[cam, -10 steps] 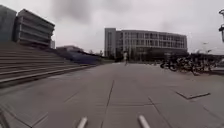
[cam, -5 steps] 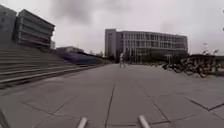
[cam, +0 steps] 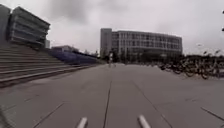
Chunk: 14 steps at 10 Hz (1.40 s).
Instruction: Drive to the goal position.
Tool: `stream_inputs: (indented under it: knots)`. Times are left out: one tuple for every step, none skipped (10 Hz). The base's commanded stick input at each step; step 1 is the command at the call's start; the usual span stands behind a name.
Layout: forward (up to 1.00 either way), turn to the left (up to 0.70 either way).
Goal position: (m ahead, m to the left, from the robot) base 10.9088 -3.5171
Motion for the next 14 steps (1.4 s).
stream_inputs:
  knots:
    - [1.0, -0.02]
    - [1.0, -0.02]
    - [1.0, -0.02]
    - [1.0, -0.02]
    - [1.0, -0.02]
    - [1.0, -0.02]
    - [1.0, -0.02]
    - [1.0, -0.02]
    - [1.0, -0.16]
    - [1.0, -0.31]
    - [1.0, -0.14]
    - [1.0, -0.09]
    - [1.0, -0.16]
    - [1.0, -0.22]
